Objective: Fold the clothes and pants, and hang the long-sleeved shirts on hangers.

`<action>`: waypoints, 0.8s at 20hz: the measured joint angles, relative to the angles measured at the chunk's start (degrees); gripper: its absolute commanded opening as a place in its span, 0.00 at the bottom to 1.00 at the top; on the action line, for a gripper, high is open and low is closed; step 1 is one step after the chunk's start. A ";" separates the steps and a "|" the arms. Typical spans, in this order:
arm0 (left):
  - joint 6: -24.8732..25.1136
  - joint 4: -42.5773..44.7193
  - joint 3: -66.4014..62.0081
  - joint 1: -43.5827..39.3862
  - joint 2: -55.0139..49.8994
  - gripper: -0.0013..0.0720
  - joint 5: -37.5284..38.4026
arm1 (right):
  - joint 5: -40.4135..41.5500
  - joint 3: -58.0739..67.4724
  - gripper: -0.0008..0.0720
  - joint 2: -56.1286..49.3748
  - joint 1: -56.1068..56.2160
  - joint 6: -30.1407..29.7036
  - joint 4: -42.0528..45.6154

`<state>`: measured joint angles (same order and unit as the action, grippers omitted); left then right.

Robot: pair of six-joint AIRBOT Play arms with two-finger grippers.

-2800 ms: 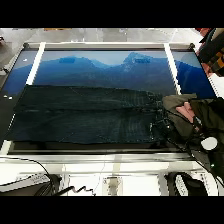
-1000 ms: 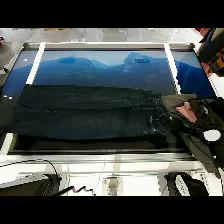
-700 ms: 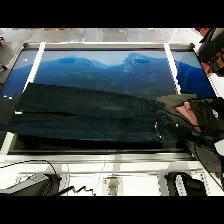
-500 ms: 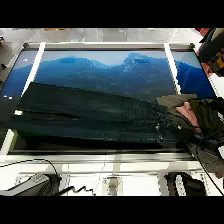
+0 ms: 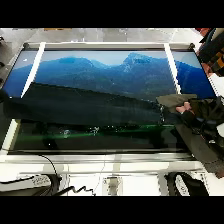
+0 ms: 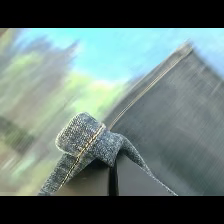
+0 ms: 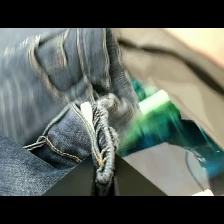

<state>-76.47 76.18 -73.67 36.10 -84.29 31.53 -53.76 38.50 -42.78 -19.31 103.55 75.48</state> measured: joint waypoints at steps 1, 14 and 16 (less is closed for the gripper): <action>-2.36 1.31 -2.73 -1.66 -2.86 0.04 -0.35 | 3.13 0.15 0.06 -2.86 0.50 0.96 -0.13; -10.36 4.98 -21.70 -10.27 -16.02 0.73 1.57 | 29.11 10.71 0.94 -24.61 6.29 -0.83 -7.67; -10.43 5.40 -21.97 -8.02 -13.90 0.73 6.95 | 25.46 13.55 0.94 -24.85 6.45 -2.82 -6.97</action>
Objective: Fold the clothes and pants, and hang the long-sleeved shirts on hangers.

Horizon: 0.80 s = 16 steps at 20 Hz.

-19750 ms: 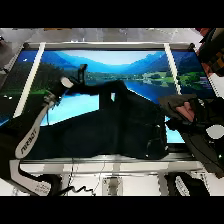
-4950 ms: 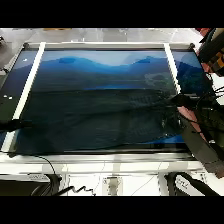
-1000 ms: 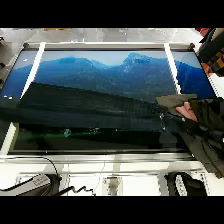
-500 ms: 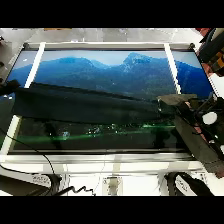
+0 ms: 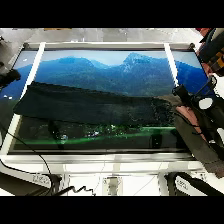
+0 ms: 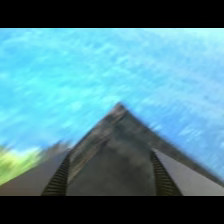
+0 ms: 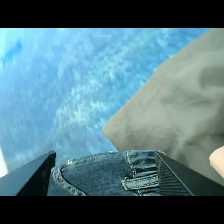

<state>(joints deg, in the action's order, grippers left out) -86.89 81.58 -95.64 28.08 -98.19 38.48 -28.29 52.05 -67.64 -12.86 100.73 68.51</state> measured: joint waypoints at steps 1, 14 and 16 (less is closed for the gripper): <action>-0.11 0.48 -0.09 1.44 0.92 0.73 3.19 | -1.81 1.18 0.94 -0.09 0.11 -0.76 0.22; 5.57 -23.39 24.13 19.10 3.87 0.90 11.04 | -15.39 4.13 0.86 -0.35 0.42 -7.10 -1.64; 7.76 -27.76 26.34 18.51 2.01 0.90 6.88 | -15.61 4.17 0.81 -0.35 0.74 -7.21 -2.38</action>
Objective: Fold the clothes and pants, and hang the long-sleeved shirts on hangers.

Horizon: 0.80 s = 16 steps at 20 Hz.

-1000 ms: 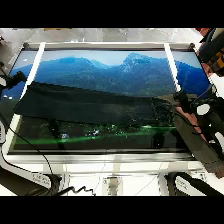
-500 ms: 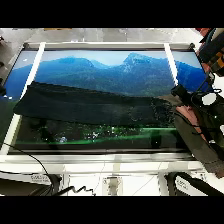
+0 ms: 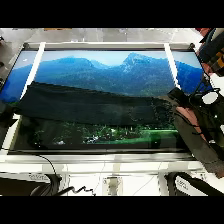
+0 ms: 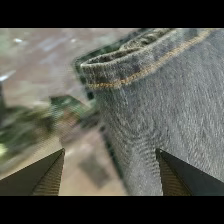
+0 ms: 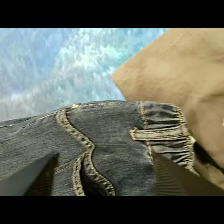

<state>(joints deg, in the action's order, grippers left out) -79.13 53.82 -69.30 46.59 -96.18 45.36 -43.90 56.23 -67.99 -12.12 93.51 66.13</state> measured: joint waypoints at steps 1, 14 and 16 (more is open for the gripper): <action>2.14 -2.75 0.61 -0.61 -0.81 0.90 -2.45 | -0.11 0.07 0.81 0.00 0.42 -0.11 -0.04; 13.42 -10.88 -1.11 -13.53 -2.95 0.05 -27.19 | 7.76 3.98 0.06 -0.07 13.92 -0.20 0.37; 13.66 -8.37 -2.01 -14.14 0.17 0.05 -25.20 | 10.43 4.79 0.06 -0.33 16.22 -0.20 0.42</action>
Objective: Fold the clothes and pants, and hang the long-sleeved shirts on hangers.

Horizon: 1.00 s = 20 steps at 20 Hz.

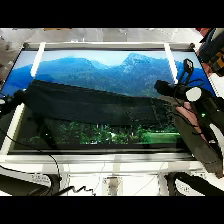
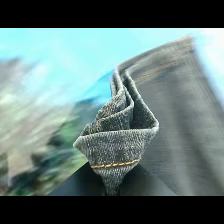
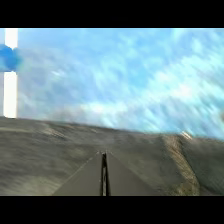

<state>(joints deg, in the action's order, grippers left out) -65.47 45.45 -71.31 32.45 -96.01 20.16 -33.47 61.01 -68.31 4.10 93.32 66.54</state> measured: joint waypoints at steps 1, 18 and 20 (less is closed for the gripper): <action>0.11 1.46 -0.17 -0.13 1.92 0.05 1.62 | 0.94 0.83 0.06 -0.57 1.11 0.00 0.00; 4.57 -5.11 -0.87 -2.14 36.98 0.05 40.37 | 0.96 32.33 0.06 -32.96 36.41 0.70 -15.52; 4.61 -6.99 -0.87 -3.85 37.42 0.05 41.09 | 3.61 34.42 0.06 -36.09 42.25 0.70 -17.79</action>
<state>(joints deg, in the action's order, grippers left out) -60.86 38.46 -72.18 28.60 -58.59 61.25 -29.87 95.44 -104.40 46.35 94.02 48.75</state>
